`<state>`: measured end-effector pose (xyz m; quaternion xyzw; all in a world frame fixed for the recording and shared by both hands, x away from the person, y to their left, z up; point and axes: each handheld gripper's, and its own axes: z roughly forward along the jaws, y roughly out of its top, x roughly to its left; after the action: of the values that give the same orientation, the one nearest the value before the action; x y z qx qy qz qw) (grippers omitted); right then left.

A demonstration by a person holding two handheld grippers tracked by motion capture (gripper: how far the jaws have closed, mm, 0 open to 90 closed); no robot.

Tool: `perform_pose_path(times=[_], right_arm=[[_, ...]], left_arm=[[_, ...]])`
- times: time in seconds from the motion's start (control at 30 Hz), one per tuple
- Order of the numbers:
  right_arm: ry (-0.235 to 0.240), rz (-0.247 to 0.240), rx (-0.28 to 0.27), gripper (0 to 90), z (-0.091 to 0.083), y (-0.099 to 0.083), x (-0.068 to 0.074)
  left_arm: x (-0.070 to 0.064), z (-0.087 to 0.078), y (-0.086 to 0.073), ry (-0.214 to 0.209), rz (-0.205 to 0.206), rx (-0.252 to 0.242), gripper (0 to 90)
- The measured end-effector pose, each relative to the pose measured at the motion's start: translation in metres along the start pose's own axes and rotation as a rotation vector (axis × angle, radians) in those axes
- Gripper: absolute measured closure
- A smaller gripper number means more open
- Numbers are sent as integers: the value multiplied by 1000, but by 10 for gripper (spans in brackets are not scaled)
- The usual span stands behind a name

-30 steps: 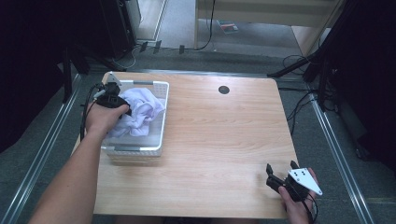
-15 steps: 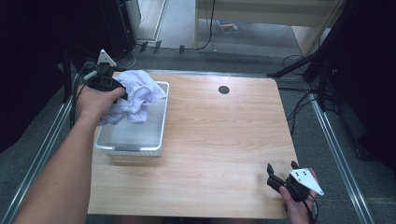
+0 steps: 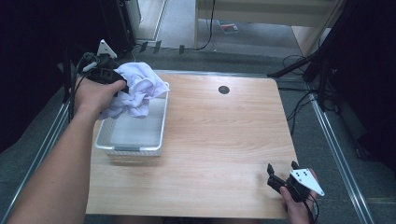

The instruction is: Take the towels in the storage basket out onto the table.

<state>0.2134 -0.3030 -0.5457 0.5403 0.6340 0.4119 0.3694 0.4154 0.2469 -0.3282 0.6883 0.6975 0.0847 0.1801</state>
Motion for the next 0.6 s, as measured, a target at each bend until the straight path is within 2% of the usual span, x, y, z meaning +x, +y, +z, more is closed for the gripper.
perform_pose_path(times=[0.27, 0.6], right_arm=[[1, 0, 1, 137, 0, 0, 0], [3, 1, -1, 137, 1, 0, -1]], left_arm=[[-24, 1, 5, -8, 47, 3, 597], [-75, 5, 10, -60, 106, -12, 596]])
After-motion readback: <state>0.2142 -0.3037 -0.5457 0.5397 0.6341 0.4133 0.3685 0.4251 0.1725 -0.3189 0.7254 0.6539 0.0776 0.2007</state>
